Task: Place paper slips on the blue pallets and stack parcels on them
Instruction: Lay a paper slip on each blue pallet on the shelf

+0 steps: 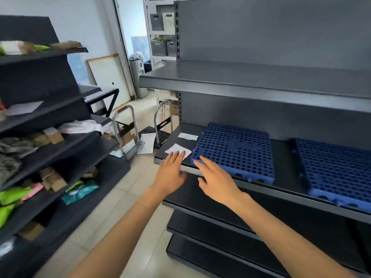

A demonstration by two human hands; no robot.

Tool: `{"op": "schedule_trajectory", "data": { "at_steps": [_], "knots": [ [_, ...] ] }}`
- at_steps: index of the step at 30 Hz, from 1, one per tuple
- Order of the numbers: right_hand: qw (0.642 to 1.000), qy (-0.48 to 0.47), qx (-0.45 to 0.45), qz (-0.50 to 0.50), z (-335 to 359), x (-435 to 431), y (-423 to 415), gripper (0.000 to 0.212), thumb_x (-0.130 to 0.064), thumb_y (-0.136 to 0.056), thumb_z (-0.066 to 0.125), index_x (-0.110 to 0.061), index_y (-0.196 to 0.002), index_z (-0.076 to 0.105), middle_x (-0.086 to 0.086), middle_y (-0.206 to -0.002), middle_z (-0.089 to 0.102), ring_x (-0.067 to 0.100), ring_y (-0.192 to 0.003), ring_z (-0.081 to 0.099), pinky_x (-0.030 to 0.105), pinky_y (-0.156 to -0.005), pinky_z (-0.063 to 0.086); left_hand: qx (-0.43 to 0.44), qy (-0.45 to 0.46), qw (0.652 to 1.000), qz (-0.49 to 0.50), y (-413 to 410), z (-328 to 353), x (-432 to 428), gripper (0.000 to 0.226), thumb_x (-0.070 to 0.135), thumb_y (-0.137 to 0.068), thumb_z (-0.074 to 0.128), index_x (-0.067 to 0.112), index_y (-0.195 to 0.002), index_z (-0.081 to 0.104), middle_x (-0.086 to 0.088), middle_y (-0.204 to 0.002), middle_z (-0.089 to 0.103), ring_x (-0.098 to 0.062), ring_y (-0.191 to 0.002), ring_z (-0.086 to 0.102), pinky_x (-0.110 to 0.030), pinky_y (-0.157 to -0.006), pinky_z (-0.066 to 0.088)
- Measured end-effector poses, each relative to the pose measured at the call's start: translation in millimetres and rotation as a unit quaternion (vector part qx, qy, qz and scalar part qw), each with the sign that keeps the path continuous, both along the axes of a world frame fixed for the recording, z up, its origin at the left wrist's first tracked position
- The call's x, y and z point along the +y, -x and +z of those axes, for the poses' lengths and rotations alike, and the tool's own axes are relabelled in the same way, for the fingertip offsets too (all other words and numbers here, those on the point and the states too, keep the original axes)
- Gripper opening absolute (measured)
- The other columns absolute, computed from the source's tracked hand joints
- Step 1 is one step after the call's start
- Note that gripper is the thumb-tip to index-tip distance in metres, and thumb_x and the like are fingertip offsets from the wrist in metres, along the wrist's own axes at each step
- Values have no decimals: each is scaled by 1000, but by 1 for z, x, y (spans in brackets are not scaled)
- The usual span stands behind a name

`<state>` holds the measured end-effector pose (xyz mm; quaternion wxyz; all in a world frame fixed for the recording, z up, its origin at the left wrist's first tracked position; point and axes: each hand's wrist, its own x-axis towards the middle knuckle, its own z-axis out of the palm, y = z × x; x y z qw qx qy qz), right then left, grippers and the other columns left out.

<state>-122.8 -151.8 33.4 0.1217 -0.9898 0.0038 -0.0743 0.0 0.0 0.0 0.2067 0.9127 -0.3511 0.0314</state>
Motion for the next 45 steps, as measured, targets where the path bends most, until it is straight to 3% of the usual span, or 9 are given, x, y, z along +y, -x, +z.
{"op": "schedule_trajectory", "data": {
  "at_steps": [8, 14, 17, 19, 21, 25, 33, 40, 45],
  "knots": [
    [999, 19, -4, -37, -30, 23, -114, 55, -22, -97, 49, -17, -149, 33, 5, -158, 29, 25, -145, 26, 37, -121, 10, 30, -38, 995, -87, -122, -13, 10, 87, 19, -79, 60, 13, -155, 17, 0, -163, 17, -16, -151, 4, -45, -120, 16],
    [997, 36, 21, -62, -52, 34, -160, 60, -31, -95, 53, -14, -149, 34, 4, -154, 37, 20, -145, 27, 38, -123, 1, 76, -54, 980, -178, -159, -40, 15, 84, 44, -82, 54, 20, -155, 20, 4, -161, 22, -10, -149, 11, -43, -121, 11],
    [997, 63, -10, -52, -65, 35, -162, 36, -25, -89, 61, -15, -123, 62, 0, -125, 64, 19, -120, 56, 35, -120, 0, -56, -18, 976, -211, -159, -45, 26, 56, 46, -81, 55, 27, -134, 54, 7, -131, 60, -18, -120, 52, -38, -102, 38],
    [994, 77, -40, -60, -63, 35, -157, 12, -13, -81, 67, -17, -92, 71, -3, -90, 70, 15, -85, 67, 32, -119, 3, -93, 35, 966, -238, -161, -41, 30, 28, 34, -83, 56, 31, -108, 68, 10, -102, 69, -18, -90, 59, -32, -79, 41],
    [992, 82, -79, -61, -58, 32, -144, 17, -4, -76, 71, -19, -83, 70, -7, -75, 67, 10, -69, 64, 32, -121, 11, -70, 82, 957, -270, -160, -32, 29, 23, 22, -85, 59, 33, -102, 71, 14, -91, 70, -14, -80, 57, -30, -72, 41],
    [970, 71, -219, -73, -45, 12, -102, 36, 3, -74, 74, -14, -106, 74, -2, -101, 75, 13, -95, 71, 43, -105, 46, -77, 171, 929, -320, -140, -6, 0, 27, 20, -87, 58, 28, -107, 74, 15, -103, 72, -12, -91, 60, -30, -72, 45],
    [925, 104, -321, -176, 1, -59, -17, 16, -10, -87, 66, -12, -99, 75, -2, -102, 74, 12, -92, 70, 44, -103, 47, -152, 295, 858, -392, -66, 25, -106, 24, 8, -92, 62, 9, -113, 72, -2, -117, 70, -20, -112, 62, -30, -97, 49],
    [963, 117, -152, -190, -43, -119, 6, 26, -8, -77, 72, -20, -101, 73, -3, -113, 71, 18, -100, 69, 39, -99, 51, -69, 111, 916, -380, -47, -26, -149, 40, 18, -90, 41, 19, -118, 69, 1, -129, 63, -15, -127, 50, -42, -95, 53],
    [975, 61, -126, -170, -39, -126, 5, 28, -40, -94, 51, -22, -101, 72, -6, -112, 68, 17, -105, 63, 33, -83, 53, -46, 72, 933, -349, -45, -33, -140, 42, 30, -91, 44, 28, -130, 61, 10, -143, 51, -9, -141, 32, -50, -121, 10]
  ]
}}
